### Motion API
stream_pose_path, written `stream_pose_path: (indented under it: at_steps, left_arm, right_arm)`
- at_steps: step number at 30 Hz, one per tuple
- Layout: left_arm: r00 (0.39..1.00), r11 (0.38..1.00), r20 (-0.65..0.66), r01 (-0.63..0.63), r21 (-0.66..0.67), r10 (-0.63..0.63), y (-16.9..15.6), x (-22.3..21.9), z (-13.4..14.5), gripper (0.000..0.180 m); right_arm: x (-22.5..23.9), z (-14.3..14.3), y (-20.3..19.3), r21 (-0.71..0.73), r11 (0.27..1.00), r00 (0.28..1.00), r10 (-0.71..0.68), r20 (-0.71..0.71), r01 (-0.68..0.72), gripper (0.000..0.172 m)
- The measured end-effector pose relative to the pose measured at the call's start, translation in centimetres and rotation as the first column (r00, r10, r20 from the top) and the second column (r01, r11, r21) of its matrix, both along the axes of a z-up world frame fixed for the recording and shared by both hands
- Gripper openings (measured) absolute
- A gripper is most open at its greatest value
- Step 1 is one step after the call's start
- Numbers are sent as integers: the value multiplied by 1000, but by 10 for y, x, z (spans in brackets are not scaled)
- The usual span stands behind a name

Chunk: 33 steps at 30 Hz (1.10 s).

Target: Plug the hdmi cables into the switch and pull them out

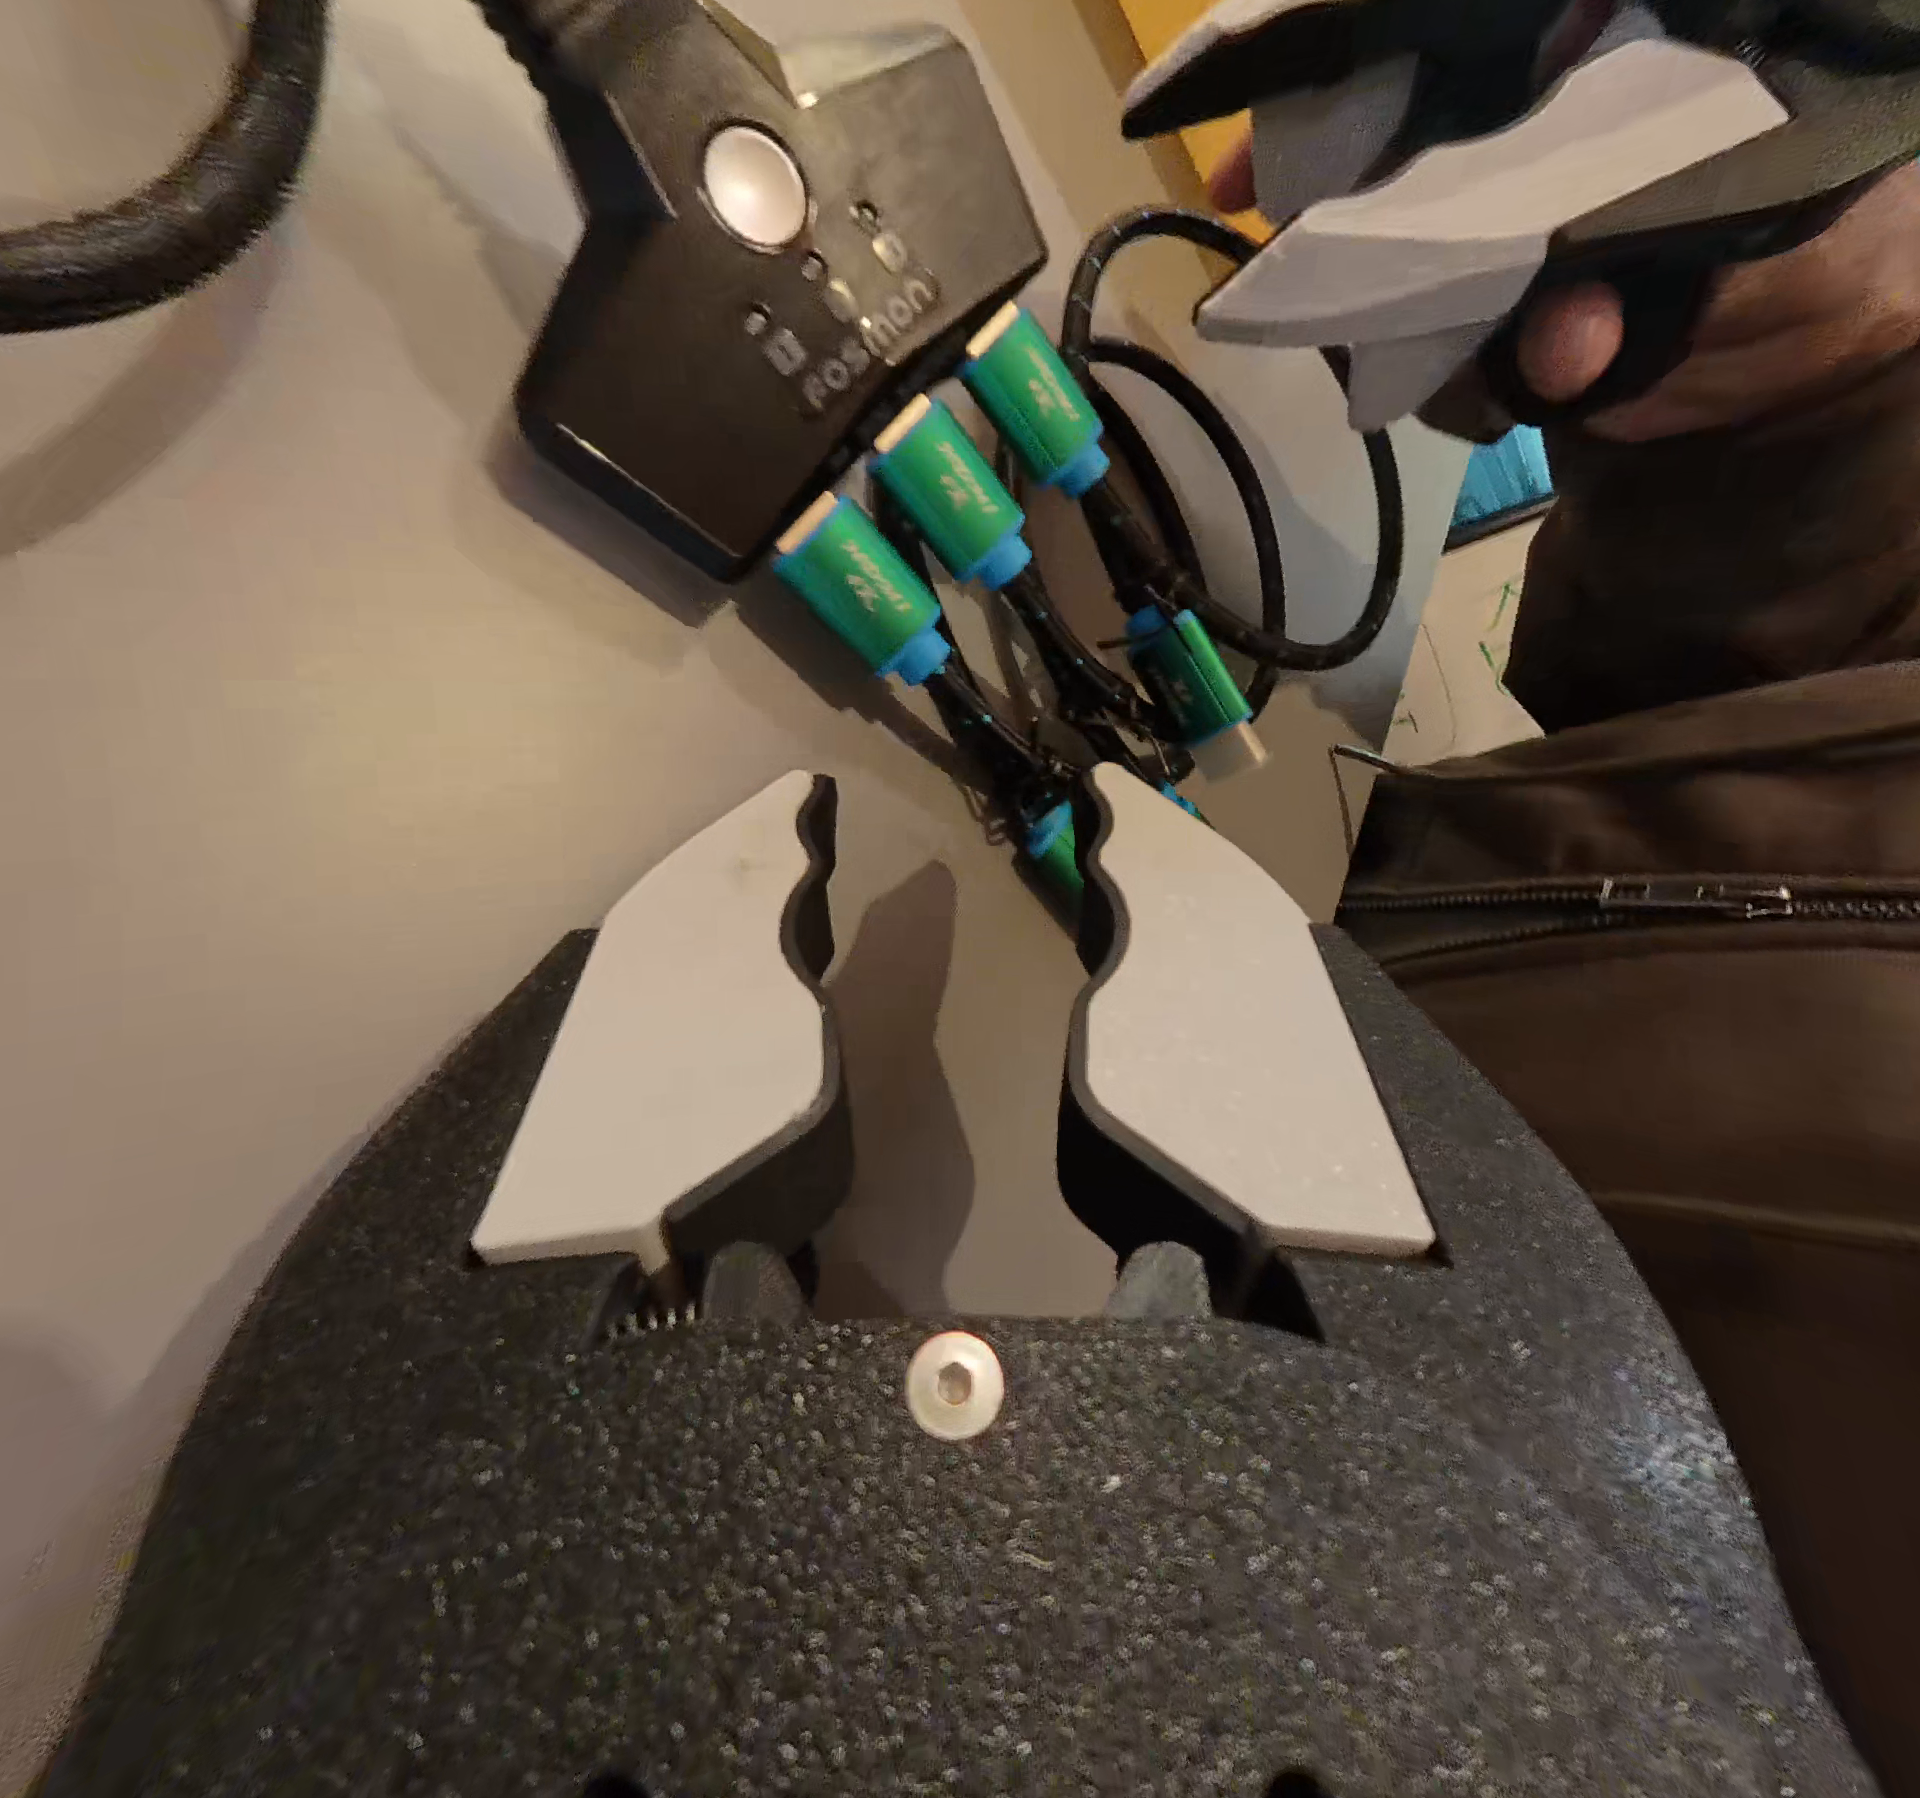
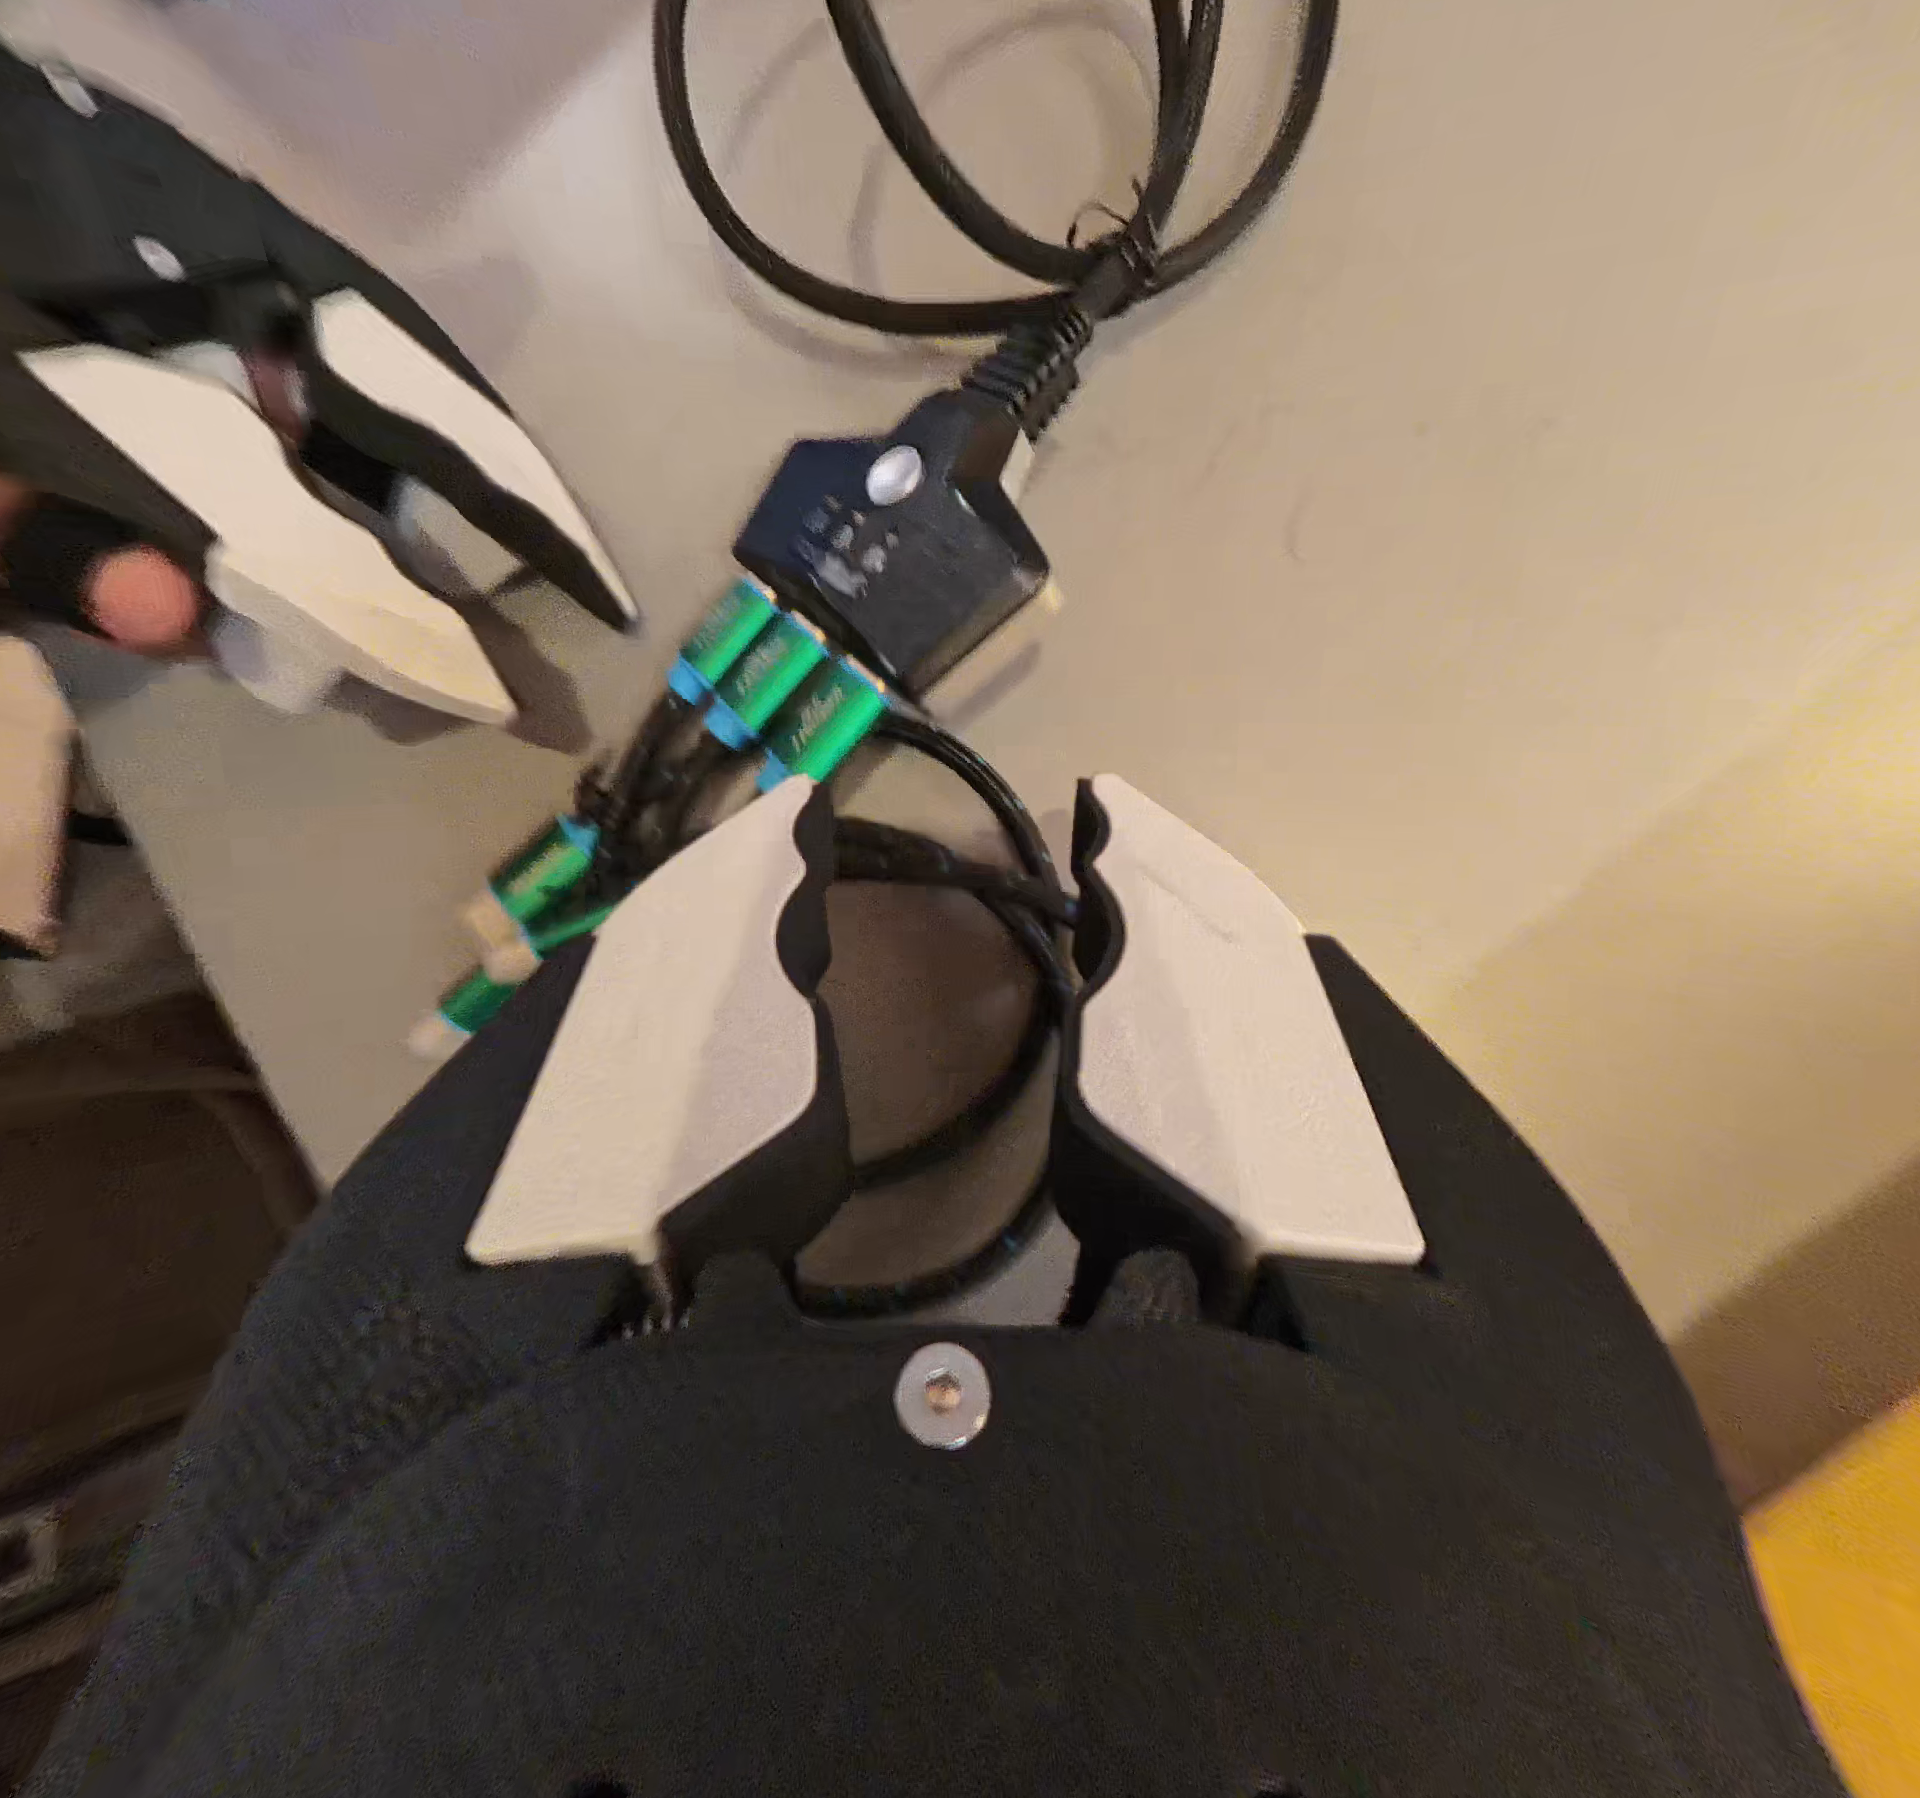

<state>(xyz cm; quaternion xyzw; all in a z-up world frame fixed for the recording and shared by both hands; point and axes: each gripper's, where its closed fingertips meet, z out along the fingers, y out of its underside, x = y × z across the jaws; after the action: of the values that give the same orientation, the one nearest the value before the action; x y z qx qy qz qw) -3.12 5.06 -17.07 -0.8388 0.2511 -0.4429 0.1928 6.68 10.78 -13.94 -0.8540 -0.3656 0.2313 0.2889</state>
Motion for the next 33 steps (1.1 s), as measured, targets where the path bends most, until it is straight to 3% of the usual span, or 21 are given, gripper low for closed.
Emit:
stream_pose_path:
  at_steps: [6,10,25,33]
  left_arm:
    - [998,999,43,-41,11,40,10,2,2,44]
    - [997,999,67,-42,18,41,13,7,4,44]
    - [988,999,148,-43,-21,45,16,4,8,43]
    - [977,996,197,-83,-25,86,25,-1,14,53]
  right_arm:
    - [-33,-14,21,-288,957,986,-17,-167,-32,52]
    - [-50,-28,20,-371,924,986,30,-165,-90,50]
    - [-68,3,24,-133,990,996,38,-76,-48,30]
    - [-74,26,17,-103,990,985,80,-154,-96,24]
